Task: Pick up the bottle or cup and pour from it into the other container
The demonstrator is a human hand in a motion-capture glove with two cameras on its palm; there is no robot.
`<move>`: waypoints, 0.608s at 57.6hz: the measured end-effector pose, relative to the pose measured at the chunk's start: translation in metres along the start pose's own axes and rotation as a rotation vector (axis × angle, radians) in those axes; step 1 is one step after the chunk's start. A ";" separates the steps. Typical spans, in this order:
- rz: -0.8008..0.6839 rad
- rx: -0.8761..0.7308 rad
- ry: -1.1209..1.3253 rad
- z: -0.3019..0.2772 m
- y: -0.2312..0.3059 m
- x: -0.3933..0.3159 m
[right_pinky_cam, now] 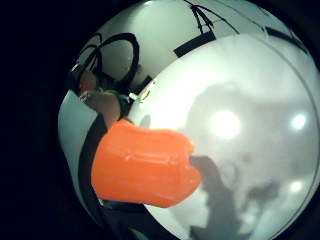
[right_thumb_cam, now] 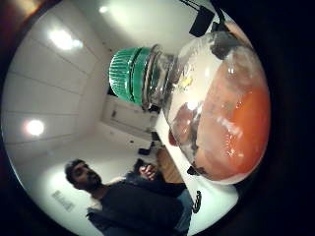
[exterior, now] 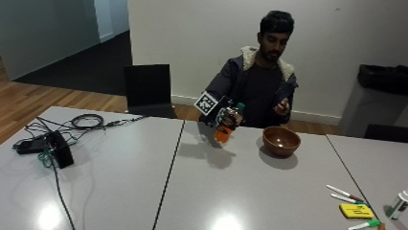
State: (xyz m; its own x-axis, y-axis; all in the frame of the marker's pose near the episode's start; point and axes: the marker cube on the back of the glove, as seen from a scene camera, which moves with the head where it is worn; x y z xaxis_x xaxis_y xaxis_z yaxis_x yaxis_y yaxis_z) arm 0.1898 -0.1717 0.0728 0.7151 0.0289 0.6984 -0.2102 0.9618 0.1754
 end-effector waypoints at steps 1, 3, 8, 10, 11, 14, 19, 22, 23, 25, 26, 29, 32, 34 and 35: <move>0.001 0.010 0.048 0.001 -0.004 -0.006; -0.035 0.085 0.150 0.005 -0.016 -0.018; -0.097 0.184 0.393 0.024 -0.029 -0.047; -0.070 0.151 0.467 0.032 -0.024 -0.059; -0.072 0.123 0.502 0.037 -0.021 -0.066; -0.134 0.060 0.596 0.050 -0.018 -0.083; -0.242 0.030 0.719 0.069 -0.028 -0.107; -0.388 -0.041 0.816 0.078 -0.028 -0.116; -0.413 -0.052 0.853 0.082 -0.029 -0.120; -0.454 -0.067 0.929 0.089 -0.032 -0.127; -0.470 -0.073 0.966 0.093 -0.033 -0.130; -0.516 -0.085 1.073 0.104 -0.036 -0.139; -0.568 -0.098 1.168 0.115 -0.037 -0.147; -0.606 -0.108 1.224 0.124 -0.035 -0.152; -0.623 -0.113 1.249 0.128 -0.033 -0.155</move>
State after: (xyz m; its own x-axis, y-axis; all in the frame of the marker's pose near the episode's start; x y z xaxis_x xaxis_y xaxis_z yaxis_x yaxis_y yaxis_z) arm 0.0010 -0.2426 0.0478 0.7960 -0.2431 -0.5543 0.3691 0.9208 0.1263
